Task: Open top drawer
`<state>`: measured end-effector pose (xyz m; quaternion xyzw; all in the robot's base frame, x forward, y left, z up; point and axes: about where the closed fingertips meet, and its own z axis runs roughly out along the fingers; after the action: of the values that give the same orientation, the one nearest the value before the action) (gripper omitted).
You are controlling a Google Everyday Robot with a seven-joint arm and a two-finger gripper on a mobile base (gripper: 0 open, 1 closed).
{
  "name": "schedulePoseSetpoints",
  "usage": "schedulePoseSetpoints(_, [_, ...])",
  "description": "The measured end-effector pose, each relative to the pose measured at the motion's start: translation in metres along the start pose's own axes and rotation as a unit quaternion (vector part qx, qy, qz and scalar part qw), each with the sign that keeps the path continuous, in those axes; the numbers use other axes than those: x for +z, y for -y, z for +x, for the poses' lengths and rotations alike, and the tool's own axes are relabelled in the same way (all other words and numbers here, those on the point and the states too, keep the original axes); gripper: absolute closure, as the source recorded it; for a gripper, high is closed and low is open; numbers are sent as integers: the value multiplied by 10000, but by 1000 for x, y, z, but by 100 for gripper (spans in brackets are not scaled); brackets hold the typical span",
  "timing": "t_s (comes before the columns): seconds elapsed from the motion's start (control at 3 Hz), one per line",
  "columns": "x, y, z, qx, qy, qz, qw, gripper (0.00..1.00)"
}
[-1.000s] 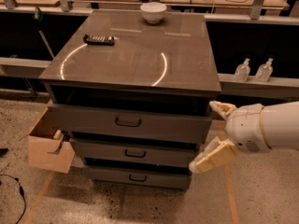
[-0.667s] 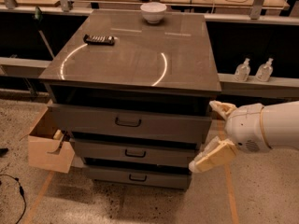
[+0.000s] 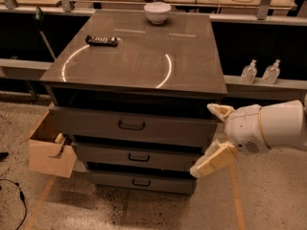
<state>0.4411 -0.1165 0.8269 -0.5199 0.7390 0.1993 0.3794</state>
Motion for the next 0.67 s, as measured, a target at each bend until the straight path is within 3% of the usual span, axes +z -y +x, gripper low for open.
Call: schedulePoseSetpoints(0.67, [26, -4, 0, -111, 74, -284, 9995, 0])
